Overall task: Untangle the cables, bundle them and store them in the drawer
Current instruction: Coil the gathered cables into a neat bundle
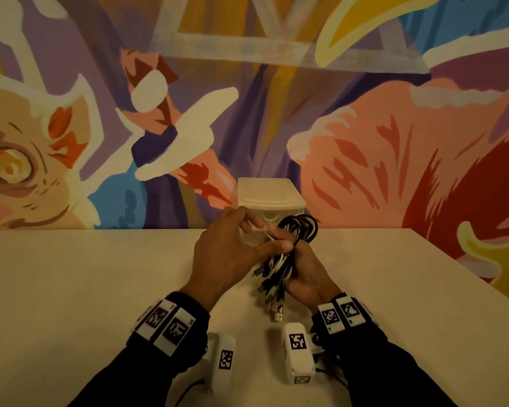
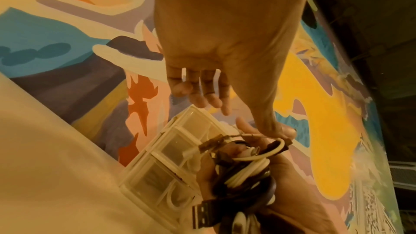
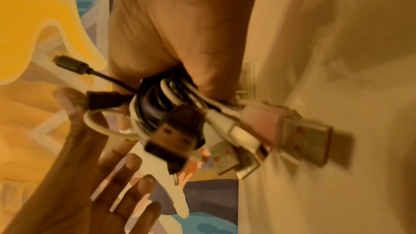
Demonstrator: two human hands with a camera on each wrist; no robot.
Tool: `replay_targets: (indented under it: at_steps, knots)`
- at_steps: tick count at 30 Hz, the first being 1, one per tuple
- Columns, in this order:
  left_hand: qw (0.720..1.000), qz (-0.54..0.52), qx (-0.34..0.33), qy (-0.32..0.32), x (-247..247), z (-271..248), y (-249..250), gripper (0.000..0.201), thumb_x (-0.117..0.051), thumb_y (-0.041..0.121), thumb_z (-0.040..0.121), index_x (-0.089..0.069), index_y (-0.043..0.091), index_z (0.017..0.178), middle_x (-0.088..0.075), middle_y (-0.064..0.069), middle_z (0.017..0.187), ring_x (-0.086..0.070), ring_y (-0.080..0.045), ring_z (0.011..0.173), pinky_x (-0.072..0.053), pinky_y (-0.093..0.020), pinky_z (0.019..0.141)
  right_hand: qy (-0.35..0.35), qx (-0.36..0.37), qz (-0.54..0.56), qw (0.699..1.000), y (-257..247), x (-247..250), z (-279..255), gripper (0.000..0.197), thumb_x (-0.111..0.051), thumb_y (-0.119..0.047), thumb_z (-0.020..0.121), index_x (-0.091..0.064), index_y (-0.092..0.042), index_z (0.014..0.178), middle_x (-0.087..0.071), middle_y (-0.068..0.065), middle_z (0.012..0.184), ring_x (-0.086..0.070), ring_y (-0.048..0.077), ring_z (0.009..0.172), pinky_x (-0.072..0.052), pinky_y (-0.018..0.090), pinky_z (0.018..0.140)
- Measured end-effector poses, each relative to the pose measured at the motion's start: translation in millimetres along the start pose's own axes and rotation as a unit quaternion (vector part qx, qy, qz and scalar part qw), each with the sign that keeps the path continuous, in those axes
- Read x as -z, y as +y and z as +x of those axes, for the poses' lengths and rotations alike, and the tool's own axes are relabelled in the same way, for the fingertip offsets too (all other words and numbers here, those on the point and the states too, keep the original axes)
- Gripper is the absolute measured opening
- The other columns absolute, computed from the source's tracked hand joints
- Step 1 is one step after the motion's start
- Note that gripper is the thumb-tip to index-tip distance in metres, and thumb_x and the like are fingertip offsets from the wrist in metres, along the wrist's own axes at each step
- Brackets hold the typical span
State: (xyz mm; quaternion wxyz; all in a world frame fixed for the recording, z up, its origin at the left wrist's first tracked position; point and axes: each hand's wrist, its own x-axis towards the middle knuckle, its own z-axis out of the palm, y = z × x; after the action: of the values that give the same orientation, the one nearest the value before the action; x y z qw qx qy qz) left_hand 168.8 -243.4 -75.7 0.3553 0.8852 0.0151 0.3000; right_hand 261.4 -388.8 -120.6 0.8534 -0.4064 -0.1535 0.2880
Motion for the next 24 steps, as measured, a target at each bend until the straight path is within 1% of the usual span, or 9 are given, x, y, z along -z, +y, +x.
replay_targets:
  at_steps: [2, 6, 8, 13, 15, 19, 21, 23, 24]
  knots:
    - [0.999, 0.029, 0.017, -0.013, -1.4, 1.7, -2.9, 0.082, -0.068, 0.1, 0.053, -0.055, 0.044, 0.111, -0.056, 0.024, 0.11, -0.059, 0.005, 0.096, -0.052, -0.026, 0.077, 0.0, -0.006, 0.02, 1.0, 1.5, 0.1, -1.4, 0.021, -0.077, -0.012, 0.088, -0.067, -0.008, 0.106, -0.06, 0.011, 0.09, -0.064, 0.024, 0.079, -0.057, 0.038, 0.075]
    - [0.994, -0.05, 0.04, -0.093, -0.6, 7.0, -18.1, 0.055, -0.053, 0.084, 0.089, -0.059, 0.041, 0.122, -0.065, 0.019, 0.119, -0.066, -0.001, 0.095, -0.055, -0.029, 0.085, 0.007, -0.004, 0.08, 0.997, 2.8, 0.0, -0.6, 0.028, -0.068, 0.002, 0.086, -0.064, -0.007, 0.112, -0.056, 0.007, 0.085, -0.061, 0.017, 0.07, -0.057, 0.032, 0.074]
    - [0.988, -0.079, 0.017, -0.132, 5.9, 8.2, -25.4, 0.052, -0.038, 0.07, 0.1, -0.068, 0.036, 0.124, -0.074, 0.016, 0.115, -0.069, 0.001, 0.095, -0.054, -0.025, 0.086, 0.002, -0.001, 0.102, 0.995, 1.4, -1.2, -2.4, 0.024, -0.069, 0.005, 0.081, -0.065, -0.008, 0.101, -0.054, 0.004, 0.076, -0.059, 0.014, 0.062, -0.058, 0.027, 0.067]
    - [0.978, -0.06, 0.0, -0.198, 16.8, 14.7, -32.8, 0.019, -0.073, 0.045, 0.098, -0.078, 0.032, 0.11, -0.079, 0.011, 0.097, -0.072, -0.005, 0.088, -0.058, -0.026, 0.084, 0.016, 0.004, 0.098, 0.995, -2.0, -2.4, -6.0, 0.014, -0.065, 0.001, 0.088, -0.064, -0.01, 0.097, -0.055, 0.002, 0.072, -0.059, 0.012, 0.06, -0.057, 0.026, 0.064]
    - [0.986, -0.033, 0.003, -0.161, 17.2, 15.3, -32.3, 0.021, -0.082, 0.049, 0.089, -0.081, 0.036, 0.105, -0.078, 0.016, 0.097, -0.071, -0.002, 0.088, -0.058, -0.029, 0.083, 0.033, 0.004, 0.083, 0.996, -3.2, -4.3, -7.5, 0.006, -0.069, -0.012, 0.095, -0.064, -0.011, 0.092, -0.057, 0.001, 0.067, -0.06, 0.012, 0.058, -0.057, 0.025, 0.063]
    - [1.0, -0.009, 0.001, 0.018, 12.9, 12.1, -23.3, 0.023, -0.086, 0.058, 0.08, -0.083, 0.044, 0.098, -0.073, 0.023, 0.095, -0.063, 0.003, 0.08, -0.053, -0.025, 0.073, 0.021, 0.051, 0.032, 0.998, -2.8, -13.6, -13.8, 0.029, -0.074, -0.041, 0.092, -0.075, -0.012, 0.087, -0.063, 0.001, 0.073, -0.061, 0.01, 0.063, -0.056, 0.025, 0.066]
    - [0.998, -0.052, 0.005, 0.046, 5.5, 8.0, -16.3, 0.02, -0.089, 0.05, 0.08, -0.085, 0.041, 0.097, -0.075, 0.021, 0.089, -0.064, 0.004, 0.076, -0.053, -0.026, 0.071, 0.009, 0.057, 0.002, 0.998, -0.3, -16.5, -14.3, 0.031, -0.068, -0.038, 0.095, -0.074, -0.008, 0.096, -0.074, 0.002, 0.081, -0.07, 0.011, 0.073, -0.058, 0.027, 0.076]
    - [0.995, -0.098, -0.001, 0.029, -1.4, 2.4, -8.7, 0.014, -0.088, 0.042, 0.084, -0.086, 0.037, 0.096, -0.077, 0.018, 0.085, -0.068, 0.001, 0.073, -0.056, -0.031, 0.073, -0.013, 0.046, -0.023, 0.999, 3.9, -15.8, -13.0, 0.04, -0.065, -0.031, 0.103, -0.072, 0.003, 0.122, -0.078, 0.017, 0.117, -0.075, 0.024, 0.107, -0.055, 0.041, 0.106]
    - [0.995, -0.096, -0.013, 0.02, -4.1, 1.0, -7.0, 0.011, -0.085, 0.041, 0.087, -0.086, 0.036, 0.096, -0.077, 0.017, 0.086, -0.068, -0.002, 0.074, -0.057, -0.033, 0.073, -0.02, 0.038, -0.025, 0.999, 5.0, -13.2, -11.6, 0.045, -0.067, -0.026, 0.104, -0.067, 0.007, 0.134, -0.07, 0.025, 0.135, -0.069, 0.032, 0.122, -0.046, 0.049, 0.119]
